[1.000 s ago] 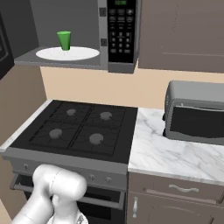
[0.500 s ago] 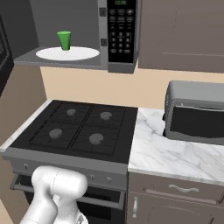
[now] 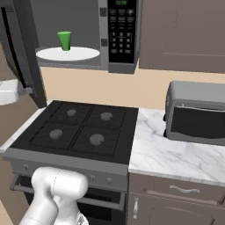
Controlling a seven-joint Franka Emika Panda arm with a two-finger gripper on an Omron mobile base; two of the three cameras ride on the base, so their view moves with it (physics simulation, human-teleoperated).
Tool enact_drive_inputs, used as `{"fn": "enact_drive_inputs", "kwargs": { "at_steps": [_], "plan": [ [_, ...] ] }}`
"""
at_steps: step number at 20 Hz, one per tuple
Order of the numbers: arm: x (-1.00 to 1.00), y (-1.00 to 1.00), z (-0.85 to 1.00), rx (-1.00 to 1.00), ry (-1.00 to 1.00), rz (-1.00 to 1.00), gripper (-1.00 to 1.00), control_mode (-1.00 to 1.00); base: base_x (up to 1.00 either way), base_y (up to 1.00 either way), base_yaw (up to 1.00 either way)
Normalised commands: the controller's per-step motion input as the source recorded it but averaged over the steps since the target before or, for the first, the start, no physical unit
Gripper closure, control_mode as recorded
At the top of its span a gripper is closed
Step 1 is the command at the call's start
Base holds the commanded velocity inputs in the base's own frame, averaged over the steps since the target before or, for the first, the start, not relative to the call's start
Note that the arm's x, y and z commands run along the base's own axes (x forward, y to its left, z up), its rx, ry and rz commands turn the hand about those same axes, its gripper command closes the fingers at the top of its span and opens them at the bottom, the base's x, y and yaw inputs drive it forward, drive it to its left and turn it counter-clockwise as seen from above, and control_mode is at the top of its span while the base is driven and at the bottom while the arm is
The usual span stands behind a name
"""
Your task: Close the microwave door.
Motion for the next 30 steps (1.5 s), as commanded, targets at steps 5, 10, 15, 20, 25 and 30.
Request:
{"fn": "enact_drive_inputs", "kwargs": {
  "at_steps": [5, 10, 15, 20, 25, 30],
  "plan": [
    [0.87, -0.91, 0.05, 0.01, 0.09, -0.05, -1.00, -1.00, 0.00, 0.00, 0.00],
    [0.58, -0.82, 0.00, 0.06, 0.00, 0.07, -1.00, -1.00, 0.00, 0.00, 0.00],
    [0.54, -0.74, 0.00, 0.10, 0.00, 0.17, -1.00, -1.00, 0.00, 0.00, 0.00],
    [0.62, -0.55, 0.00, 0.07, 0.01, 0.24, -1.00, -1.00, 0.00, 0.00, 0.00],
    [0.76, -0.45, 0.00, 0.03, 0.03, 0.25, -1.00, -1.00, 0.00, 0.00, 0.00],
    [0.79, -0.27, 0.00, 0.01, 0.02, 0.20, -1.00, -1.00, 0.00, 0.00, 0.00]
  ]
}}
